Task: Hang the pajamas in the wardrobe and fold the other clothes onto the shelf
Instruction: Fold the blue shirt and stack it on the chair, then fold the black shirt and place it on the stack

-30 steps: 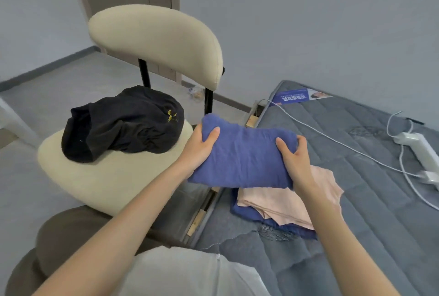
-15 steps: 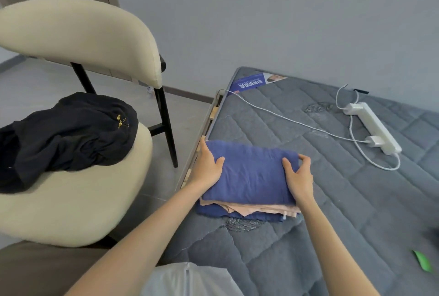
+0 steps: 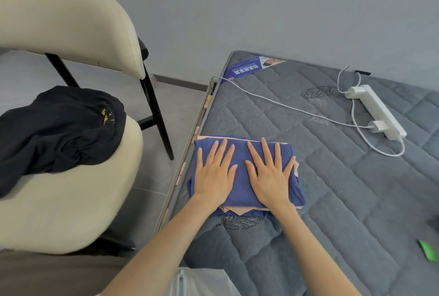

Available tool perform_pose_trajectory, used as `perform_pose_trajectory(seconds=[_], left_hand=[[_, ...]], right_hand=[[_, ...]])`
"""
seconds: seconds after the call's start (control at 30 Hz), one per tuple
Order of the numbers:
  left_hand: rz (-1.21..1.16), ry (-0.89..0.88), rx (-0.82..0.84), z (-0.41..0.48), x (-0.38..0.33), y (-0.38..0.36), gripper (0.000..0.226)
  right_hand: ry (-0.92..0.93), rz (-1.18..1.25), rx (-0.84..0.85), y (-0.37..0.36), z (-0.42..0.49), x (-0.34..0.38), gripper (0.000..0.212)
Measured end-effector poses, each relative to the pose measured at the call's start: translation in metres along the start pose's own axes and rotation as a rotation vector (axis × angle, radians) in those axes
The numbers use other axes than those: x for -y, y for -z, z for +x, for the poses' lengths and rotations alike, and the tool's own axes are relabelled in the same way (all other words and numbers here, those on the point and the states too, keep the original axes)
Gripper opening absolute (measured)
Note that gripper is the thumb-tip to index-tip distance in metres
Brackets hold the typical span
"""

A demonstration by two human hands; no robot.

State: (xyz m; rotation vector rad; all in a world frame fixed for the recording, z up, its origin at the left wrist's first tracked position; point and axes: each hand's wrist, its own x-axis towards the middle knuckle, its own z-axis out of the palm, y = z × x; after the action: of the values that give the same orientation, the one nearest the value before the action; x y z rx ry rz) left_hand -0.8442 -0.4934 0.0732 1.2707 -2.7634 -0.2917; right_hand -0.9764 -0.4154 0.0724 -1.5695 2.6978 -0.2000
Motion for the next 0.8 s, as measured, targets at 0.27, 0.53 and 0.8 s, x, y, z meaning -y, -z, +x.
perform_pose_trajectory(seconds=[0.27, 0.53, 0.8], left_hand=[[-0.017, -0.018, 0.001, 0.002, 0.008, -0.004, 0.056], [-0.196, -0.11, 0.049, -0.007, 0.021, 0.032, 0.051], [-0.447, 0.021, -0.243, -0.026, 0.087, 0.093, 0.035]], right_hand=[[-0.007, -0.007, 0.002, -0.006, 0.003, 0.005, 0.061], [-0.005, -0.006, -0.031, 0.024, 0.007, 0.015, 0.044], [0.177, 0.504, -0.189, 0.072, 0.016, 0.089, 0.033]])
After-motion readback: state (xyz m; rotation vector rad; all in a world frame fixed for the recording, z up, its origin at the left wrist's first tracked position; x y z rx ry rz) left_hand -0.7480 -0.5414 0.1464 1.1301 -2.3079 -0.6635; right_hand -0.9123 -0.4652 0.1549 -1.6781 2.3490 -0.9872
